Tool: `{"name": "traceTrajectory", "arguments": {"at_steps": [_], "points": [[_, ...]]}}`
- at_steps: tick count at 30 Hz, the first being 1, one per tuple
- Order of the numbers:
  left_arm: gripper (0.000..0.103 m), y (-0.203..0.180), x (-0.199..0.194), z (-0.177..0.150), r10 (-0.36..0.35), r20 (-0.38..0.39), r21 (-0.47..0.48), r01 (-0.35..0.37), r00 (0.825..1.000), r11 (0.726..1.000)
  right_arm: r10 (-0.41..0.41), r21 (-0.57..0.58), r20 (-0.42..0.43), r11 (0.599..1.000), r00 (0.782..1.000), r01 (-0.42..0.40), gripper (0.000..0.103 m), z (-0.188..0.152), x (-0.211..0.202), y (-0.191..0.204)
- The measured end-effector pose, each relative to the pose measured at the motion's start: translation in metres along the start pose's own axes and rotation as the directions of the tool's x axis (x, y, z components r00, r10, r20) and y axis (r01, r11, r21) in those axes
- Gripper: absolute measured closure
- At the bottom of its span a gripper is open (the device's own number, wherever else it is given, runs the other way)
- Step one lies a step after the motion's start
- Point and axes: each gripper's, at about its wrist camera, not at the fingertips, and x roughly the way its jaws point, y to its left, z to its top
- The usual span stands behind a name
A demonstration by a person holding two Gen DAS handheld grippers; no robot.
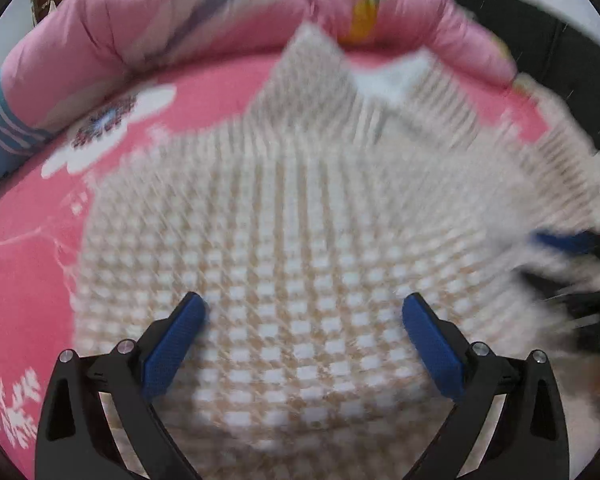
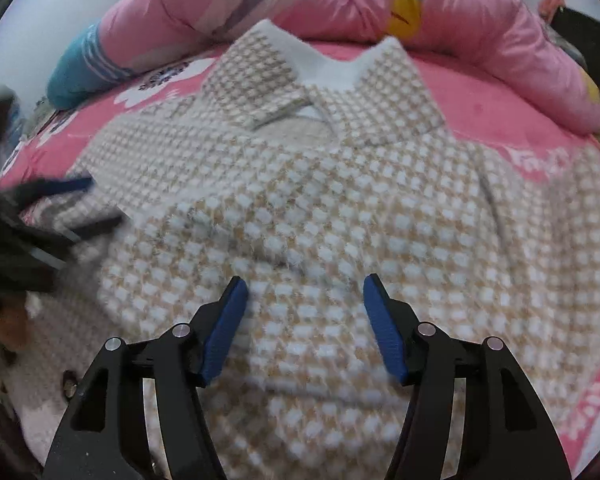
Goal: Fold large clothes
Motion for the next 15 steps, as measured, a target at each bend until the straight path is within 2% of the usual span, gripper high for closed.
{"name": "traceTrajectory", "arguments": {"at_steps": [2,4,7,10,12,15], "points": [[0.004,-0.001,-0.003,-0.004,0.019,0.038,0.001,-0.019,0.999,1.0,-0.015,0.022,0.017,1.0,1.0,0.015,0.041,-0.006,-0.025,-0.018],[0.004,0.001,-0.004,-0.005,0.012,0.037,-0.006,-0.012,0.999,1.0,-0.02,0.058,0.041,0.998,0.999,0.018,0.038,-0.013,-0.046,-0.039],[0.004,0.002,-0.004,-0.006,0.005,0.041,-0.012,-0.005,0.999,1.0,-0.053,0.213,0.105,0.977,0.993,0.03,0.034,-0.023,-0.09,-0.103],[0.004,0.002,-0.005,-0.009,0.003,0.065,-0.019,-0.002,0.998,1.0,-0.064,0.373,0.149,0.928,0.987,0.004,0.034,-0.028,-0.119,-0.17],[0.004,0.004,-0.005,-0.011,-0.003,0.075,-0.024,0.005,0.997,1.0,-0.078,0.495,0.193,0.869,0.978,-0.028,0.034,-0.03,-0.138,-0.224],[0.004,0.007,-0.006,-0.012,-0.01,0.079,-0.028,0.013,0.997,1.0,-0.127,0.599,0.219,0.8,0.967,-0.031,0.034,-0.025,-0.152,-0.283]]}}
